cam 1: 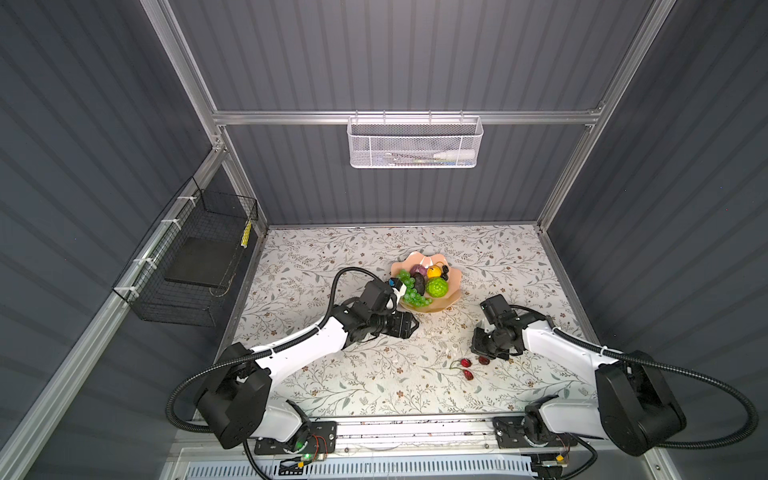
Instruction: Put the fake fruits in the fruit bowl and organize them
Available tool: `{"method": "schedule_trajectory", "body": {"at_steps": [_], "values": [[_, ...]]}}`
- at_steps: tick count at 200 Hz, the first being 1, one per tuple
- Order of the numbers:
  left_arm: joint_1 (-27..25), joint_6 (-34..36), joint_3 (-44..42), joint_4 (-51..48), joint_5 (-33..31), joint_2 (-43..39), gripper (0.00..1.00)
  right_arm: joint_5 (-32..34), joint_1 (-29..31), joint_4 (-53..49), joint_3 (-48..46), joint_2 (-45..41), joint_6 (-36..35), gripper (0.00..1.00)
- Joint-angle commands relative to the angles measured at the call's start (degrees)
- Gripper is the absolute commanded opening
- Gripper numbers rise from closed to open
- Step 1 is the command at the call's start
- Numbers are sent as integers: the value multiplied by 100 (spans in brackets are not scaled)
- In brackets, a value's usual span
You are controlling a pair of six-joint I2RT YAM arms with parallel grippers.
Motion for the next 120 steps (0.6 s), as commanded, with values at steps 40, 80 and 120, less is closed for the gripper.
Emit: {"method": "schedule_trajectory", "body": {"at_steps": [40,80,120], "values": [[24,-254,266,-256,-302,59,74,-262,-305,-102,506,-619,-337,0],[28,-307,433,-390,-382,182,74,-483,-520,-255,885,-670,-727,0],[24,-268,542,-453,-426,277,74,116,-503,-801,1167,-286,-1366,35]]}}
